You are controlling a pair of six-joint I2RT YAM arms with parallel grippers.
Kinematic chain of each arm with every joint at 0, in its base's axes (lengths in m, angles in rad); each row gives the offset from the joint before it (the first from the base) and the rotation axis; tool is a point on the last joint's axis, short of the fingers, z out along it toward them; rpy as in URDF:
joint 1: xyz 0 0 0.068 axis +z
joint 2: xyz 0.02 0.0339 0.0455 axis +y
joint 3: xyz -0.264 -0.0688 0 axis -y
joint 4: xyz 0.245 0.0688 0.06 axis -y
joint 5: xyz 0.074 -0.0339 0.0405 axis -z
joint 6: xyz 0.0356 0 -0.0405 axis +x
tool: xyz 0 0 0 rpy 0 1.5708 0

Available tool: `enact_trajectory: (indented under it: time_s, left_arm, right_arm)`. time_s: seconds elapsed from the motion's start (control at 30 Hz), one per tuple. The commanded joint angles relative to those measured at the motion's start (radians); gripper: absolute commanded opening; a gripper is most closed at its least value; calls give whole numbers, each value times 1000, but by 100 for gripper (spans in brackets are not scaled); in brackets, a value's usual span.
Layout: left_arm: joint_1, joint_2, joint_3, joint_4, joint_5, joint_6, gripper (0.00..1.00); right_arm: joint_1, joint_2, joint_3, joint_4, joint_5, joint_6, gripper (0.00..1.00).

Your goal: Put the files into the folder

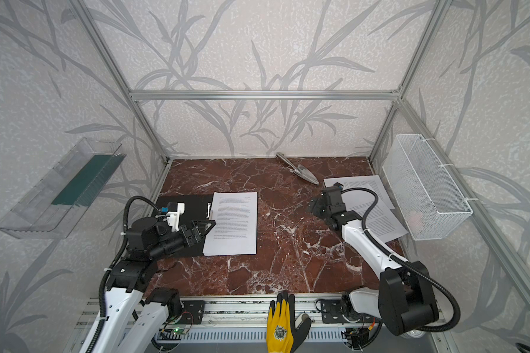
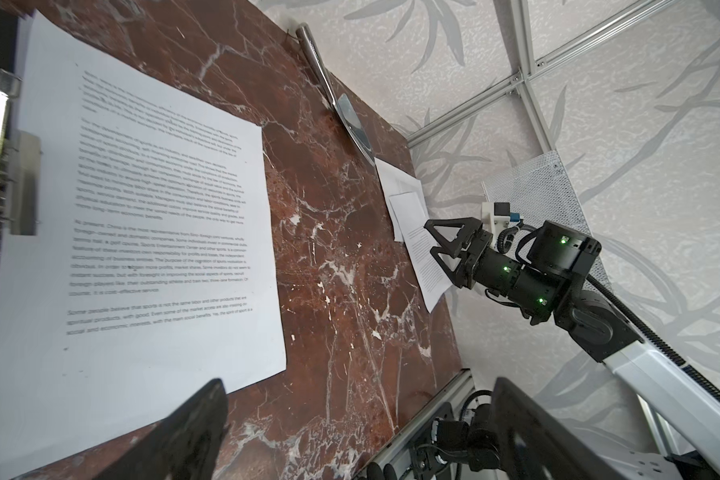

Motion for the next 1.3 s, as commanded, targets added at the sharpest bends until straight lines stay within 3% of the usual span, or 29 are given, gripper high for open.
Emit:
enact_trajectory:
  time_s: [0.0, 0.13, 0.47, 0.83, 1.07, 1.27]
  left_arm:
    - [-63, 74, 9, 214, 54, -108, 99]
    - [-237, 172, 24, 230, -47, -81, 99]
    - [-394, 234, -15, 303, -228, -83, 99]
    - [-585, 433, -22, 404, -305, 6, 99]
    - [-601, 478, -29, 423, -299, 10, 99]
    - [-601, 467, -24, 401, -331, 20, 99]
  right_arm:
    - [-156, -13, -28, -63, -31, -46, 99]
    - [-303, 12, -49, -20, -41, -25, 99]
    - [-517, 136, -52, 76, -117, 18, 99]
    - [-600, 299, -21, 78, -251, 27, 99]
    - [-604, 368, 2, 56, -350, 24, 100]
    - [-585, 335, -36, 66, -420, 40, 98]
